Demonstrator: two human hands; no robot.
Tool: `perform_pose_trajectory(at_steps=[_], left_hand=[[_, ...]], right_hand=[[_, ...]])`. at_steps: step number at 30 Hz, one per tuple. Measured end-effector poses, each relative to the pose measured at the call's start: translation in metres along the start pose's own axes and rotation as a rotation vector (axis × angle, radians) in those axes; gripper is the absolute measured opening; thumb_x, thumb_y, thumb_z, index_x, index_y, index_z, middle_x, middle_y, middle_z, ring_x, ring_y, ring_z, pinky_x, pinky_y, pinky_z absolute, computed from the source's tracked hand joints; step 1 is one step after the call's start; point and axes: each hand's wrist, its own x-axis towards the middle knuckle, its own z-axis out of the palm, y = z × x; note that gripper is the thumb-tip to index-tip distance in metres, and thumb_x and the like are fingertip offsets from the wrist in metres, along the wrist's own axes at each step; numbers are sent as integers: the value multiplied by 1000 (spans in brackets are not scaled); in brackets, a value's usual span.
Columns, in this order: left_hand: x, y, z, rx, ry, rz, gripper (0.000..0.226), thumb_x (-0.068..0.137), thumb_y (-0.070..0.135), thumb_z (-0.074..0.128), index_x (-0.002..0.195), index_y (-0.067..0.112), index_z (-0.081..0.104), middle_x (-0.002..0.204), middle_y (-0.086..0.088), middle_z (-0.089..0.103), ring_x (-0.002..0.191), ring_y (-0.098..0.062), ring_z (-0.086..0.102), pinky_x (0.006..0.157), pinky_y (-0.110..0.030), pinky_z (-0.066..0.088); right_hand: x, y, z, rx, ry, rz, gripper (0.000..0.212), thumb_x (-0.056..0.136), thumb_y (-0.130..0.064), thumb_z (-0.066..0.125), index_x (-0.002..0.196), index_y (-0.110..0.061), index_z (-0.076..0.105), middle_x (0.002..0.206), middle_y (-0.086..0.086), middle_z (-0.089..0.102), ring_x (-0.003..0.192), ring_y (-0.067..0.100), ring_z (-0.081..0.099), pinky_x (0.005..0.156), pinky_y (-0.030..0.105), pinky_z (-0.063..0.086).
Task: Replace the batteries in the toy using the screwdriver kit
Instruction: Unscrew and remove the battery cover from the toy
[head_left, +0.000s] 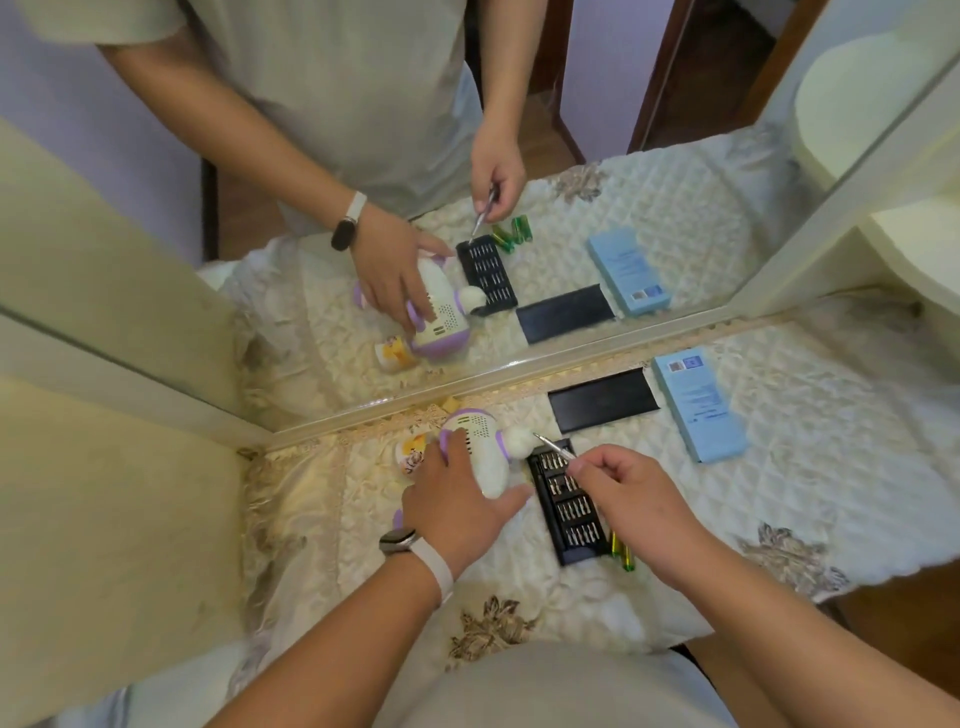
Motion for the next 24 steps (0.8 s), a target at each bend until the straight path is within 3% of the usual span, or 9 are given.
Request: perform_pose_trajectory(at_steps=[4,7,9,12,15,19,24], left_hand=[[-10,6,6,50,60,6,118,60,83,62,152,24,15,162,-7,5,146,-30,20,108,-45,37],[-16,-1,12,122,127,85,99,69,67,66,151,29,24,160,-10,8,145,-30,22,103,-43,40],[-17,-7,14,132,156,129,88,71,53,68,149,32,33,157,-15,18,139,-33,34,96,-43,43],[-16,-14,16,122,206,182,82,65,42,73,141,27,48,135,-24,48,105,-40,60,78,-43,51],[-13,-20,14,158,193,226,81,63,44,75,138,25,50,117,-23,57,83,-37,63,66,-42,53],[-9,-22,10,222,171,241,78,62,48,78,133,24,55,110,-22,61,72,-37,63,62,-42,52],[-8,-31,5,22,257,261,70,67,48,61,133,23,57,111,-19,62,82,-37,63,68,-42,53]], right_hand=[[9,3,-4,-3,11,-10,18,92,-27,62,78,-18,68,58,-3,47,49,8,39,46,18,32],[11,6,-8,18,10,16,18,92,-26,61,79,-16,68,59,-1,45,49,10,37,46,20,30],[10,9,-10,35,2,27,17,92,-25,62,79,-16,69,59,-1,44,49,10,36,46,21,30],[5,13,-14,51,-7,39,16,92,-25,61,80,-18,70,58,-3,46,52,11,40,51,25,32],[1,17,-14,54,2,56,16,92,-25,61,81,-18,70,51,-11,45,50,10,40,54,26,32],[-6,17,-10,27,-2,40,16,93,-24,61,83,-17,71,50,-14,44,47,3,40,51,20,36],[-17,6,-5,-3,-62,-20,15,94,-22,60,84,-18,71,49,-15,45,44,2,38,45,14,32]])
